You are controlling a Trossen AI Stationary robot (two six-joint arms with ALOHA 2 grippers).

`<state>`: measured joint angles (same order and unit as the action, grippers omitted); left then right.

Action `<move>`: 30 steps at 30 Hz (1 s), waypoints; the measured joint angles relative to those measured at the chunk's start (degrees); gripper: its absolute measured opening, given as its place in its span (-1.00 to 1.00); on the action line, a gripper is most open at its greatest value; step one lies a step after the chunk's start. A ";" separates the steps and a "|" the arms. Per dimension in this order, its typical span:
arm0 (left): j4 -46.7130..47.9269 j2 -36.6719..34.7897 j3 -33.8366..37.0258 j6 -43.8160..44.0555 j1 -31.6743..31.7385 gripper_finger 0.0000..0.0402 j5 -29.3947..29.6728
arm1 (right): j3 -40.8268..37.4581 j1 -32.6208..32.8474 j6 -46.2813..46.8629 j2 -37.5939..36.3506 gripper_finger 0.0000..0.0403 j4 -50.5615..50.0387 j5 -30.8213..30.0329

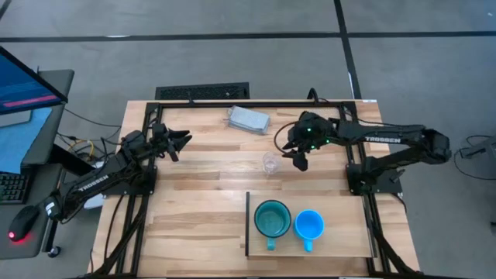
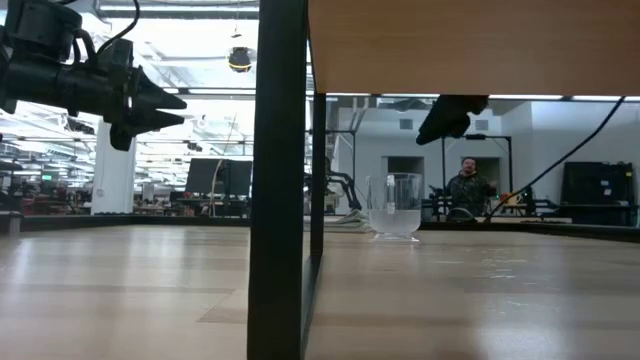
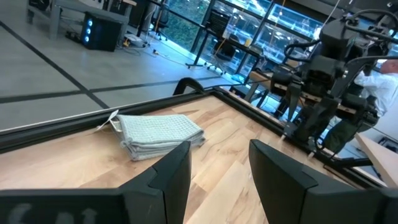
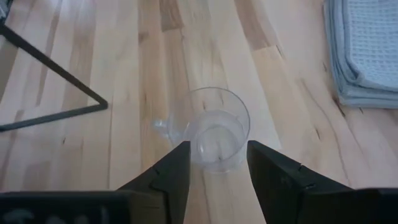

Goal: Stack small to large cups/mugs on shelf
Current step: Put the transparent mug on the shelf

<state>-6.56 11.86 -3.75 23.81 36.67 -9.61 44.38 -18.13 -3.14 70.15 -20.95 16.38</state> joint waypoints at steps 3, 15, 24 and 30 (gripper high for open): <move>0.98 -0.01 0.00 -0.01 0.01 -0.24 0.00 | 1.12 0.13 -0.35 2.59 -0.12 -0.06 -0.03; 4.36 0.00 0.00 0.00 0.02 -0.24 -0.04 | 6.35 0.13 -0.90 12.44 -0.13 -0.09 -0.54; 4.32 0.00 0.00 0.00 -0.01 -0.24 -0.04 | 7.87 0.15 -4.95 15.46 -0.12 -3.06 -3.65; 4.34 0.00 0.00 0.00 0.01 -0.24 -0.04 | 7.89 0.16 -5.23 15.46 -0.12 -3.09 -3.82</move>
<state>-2.22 11.86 -3.75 23.81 36.68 -9.65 52.27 -17.97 -8.36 85.60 -24.04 12.56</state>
